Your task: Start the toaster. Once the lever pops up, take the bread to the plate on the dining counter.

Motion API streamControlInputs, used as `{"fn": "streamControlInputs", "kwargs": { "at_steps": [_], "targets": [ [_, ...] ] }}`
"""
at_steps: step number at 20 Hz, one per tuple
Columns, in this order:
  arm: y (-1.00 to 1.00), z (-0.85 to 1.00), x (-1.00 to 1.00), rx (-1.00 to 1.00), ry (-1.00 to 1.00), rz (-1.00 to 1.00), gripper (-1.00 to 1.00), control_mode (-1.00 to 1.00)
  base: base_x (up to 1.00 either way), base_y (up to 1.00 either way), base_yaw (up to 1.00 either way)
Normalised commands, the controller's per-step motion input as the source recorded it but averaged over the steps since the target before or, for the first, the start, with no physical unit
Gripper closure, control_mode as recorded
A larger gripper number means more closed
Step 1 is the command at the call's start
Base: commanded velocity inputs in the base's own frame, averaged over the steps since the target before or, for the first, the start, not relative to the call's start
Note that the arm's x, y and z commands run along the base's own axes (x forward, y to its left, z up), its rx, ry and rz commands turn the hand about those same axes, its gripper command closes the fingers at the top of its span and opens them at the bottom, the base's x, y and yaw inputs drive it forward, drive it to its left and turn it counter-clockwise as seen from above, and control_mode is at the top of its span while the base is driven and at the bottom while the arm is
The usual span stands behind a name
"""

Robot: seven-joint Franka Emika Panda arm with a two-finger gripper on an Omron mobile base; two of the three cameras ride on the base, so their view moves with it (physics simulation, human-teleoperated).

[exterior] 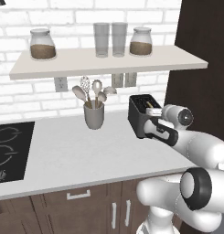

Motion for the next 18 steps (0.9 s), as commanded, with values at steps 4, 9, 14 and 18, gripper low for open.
{"fn": "streamControlInputs", "kwargs": {
  "at_steps": [4, 9, 14, 18],
  "targets": [
    [0.00, 0.00, -0.08, 0.00, -0.01, 0.00, -1.00, -1.00, 0.00, 0.00, 0.00],
    [0.00, 0.00, -0.11, 0.00, -0.02, 0.00, -1.00, -1.00, 0.00, 0.00, 0.00],
    [0.00, 0.00, -0.12, 0.00, 0.00, 0.00, -1.00, -1.00, 0.00, 0.00, 0.00],
    [0.00, 0.00, -0.08, 0.00, 0.00, 0.00, -1.00, -1.00, 0.00, 0.00, 0.00]
  ]
}}
